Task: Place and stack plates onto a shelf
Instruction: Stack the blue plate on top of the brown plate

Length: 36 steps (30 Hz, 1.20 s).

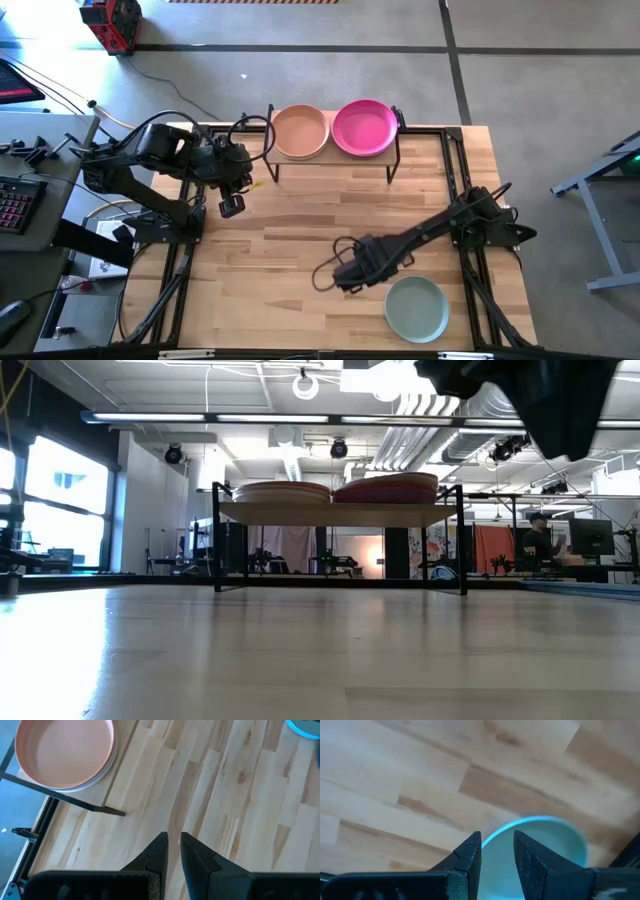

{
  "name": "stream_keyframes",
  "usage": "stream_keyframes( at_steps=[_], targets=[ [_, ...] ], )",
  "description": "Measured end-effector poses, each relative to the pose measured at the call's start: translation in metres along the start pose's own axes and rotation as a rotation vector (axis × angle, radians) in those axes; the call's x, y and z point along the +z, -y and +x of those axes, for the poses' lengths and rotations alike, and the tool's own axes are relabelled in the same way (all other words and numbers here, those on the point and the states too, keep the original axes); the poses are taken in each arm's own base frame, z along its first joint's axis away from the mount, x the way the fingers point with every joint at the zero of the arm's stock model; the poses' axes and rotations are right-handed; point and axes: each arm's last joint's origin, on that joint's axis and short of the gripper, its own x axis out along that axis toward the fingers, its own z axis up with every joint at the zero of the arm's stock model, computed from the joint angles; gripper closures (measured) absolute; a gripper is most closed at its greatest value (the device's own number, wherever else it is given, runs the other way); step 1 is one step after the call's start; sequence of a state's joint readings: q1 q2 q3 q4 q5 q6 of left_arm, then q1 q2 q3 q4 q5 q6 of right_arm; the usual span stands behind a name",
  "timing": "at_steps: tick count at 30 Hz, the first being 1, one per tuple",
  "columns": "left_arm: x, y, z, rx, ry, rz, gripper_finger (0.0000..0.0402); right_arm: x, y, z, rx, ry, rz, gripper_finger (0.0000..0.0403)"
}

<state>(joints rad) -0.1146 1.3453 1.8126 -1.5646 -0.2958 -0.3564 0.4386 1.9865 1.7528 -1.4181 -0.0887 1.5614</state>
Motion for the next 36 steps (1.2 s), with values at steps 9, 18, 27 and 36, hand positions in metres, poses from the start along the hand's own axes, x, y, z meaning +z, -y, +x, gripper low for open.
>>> stream_keyframes(
  at_steps=[9,18,27,36],
  targets=[
    [0.001,0.000,0.000,0.000,0.007,-0.002,0.0363,-0.048,0.000,0.023,0.019,0.012,0.188,0.0311],
    [0.002,0.001,0.000,-0.004,0.022,0.003,0.0363,-0.080,-0.002,0.054,0.092,-0.011,0.291,0.0311],
    [0.002,0.001,0.000,-0.004,0.021,0.003,0.0363,-0.079,-0.004,0.088,0.163,-0.041,0.303,0.0311],
    [0.002,0.001,0.000,-0.004,0.020,0.004,0.0363,-0.078,0.001,0.099,0.141,-0.061,0.302,0.0311]
  ],
)
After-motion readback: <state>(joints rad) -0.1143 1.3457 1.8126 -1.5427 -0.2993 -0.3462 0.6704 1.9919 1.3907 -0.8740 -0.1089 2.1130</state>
